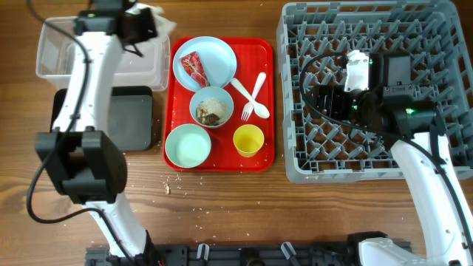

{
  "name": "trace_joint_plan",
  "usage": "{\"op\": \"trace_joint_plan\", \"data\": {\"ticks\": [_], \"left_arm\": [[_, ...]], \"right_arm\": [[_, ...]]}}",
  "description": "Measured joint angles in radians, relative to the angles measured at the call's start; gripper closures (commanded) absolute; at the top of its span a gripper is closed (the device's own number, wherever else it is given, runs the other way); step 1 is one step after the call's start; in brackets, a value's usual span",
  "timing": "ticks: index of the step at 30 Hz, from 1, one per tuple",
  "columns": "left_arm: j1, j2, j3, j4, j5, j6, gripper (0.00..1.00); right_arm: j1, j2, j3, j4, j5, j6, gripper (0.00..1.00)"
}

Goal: Sort waste into correct bins and load items into the dishwasher rack
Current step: 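Drop the tissue into the clear plastic bin with the left gripper, then grasp the red wrapper from the blue plate with the left gripper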

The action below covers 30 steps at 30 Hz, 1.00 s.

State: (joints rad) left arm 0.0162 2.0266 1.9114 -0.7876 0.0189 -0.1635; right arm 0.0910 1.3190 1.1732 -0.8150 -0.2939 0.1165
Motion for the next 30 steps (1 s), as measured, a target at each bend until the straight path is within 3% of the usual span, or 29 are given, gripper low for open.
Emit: {"op": "trace_joint_plan", "data": {"ticks": [1, 4, 6, 7, 11, 14, 16, 22, 25, 30], "left_arm": [[0.027, 0.005, 0.0, 0.013, -0.003, -0.003, 0.93], [0.112, 0.068, 0.0, 0.055, -0.022, -0.011, 0.25], [0.13, 0.12, 0.0, 0.071, -0.023, -0.015, 0.04], [0.137, 0.16, 0.0, 0.071, -0.023, -0.02, 0.01], [0.135, 0.185, 0.0, 0.069, -0.022, -0.023, 0.02], [0.125, 0.167, 0.003, 0.016, -0.017, -0.02, 0.16], [0.098, 0.123, 0.007, -0.042, -0.002, -0.024, 0.17], [-0.144, 0.016, 0.048, -0.114, 0.021, -0.066, 0.15], [-0.249, 0.099, 0.048, -0.114, 0.019, -0.171, 0.17], [-0.263, 0.267, 0.048, -0.08, 0.004, -0.273, 0.18]], "right_arm": [[0.0, 0.0, 0.0, 0.0, 0.0, 0.0, 0.0], [0.0, 0.0, 0.0, 0.0, 0.0, 0.003, 0.0], [0.0, 0.0, 0.0, 0.0, 0.002, 0.003, 0.0], [0.0, 0.0, 0.0, 0.0, 0.003, 0.003, 0.0], [0.0, 0.0, 0.0, 0.0, 0.003, 0.003, 0.0], [0.0, 0.0, 0.0, 0.004, 0.003, 0.003, 0.0], [0.0, 0.0, 0.0, 0.005, 0.003, 0.003, 0.0], [0.0, 0.0, 0.0, 0.006, 0.003, 0.003, 0.0], [0.0, 0.0, 0.0, -0.013, 0.003, 0.003, 0.0], [0.0, 0.0, 0.0, -0.024, 0.003, 0.003, 0.0]]}}
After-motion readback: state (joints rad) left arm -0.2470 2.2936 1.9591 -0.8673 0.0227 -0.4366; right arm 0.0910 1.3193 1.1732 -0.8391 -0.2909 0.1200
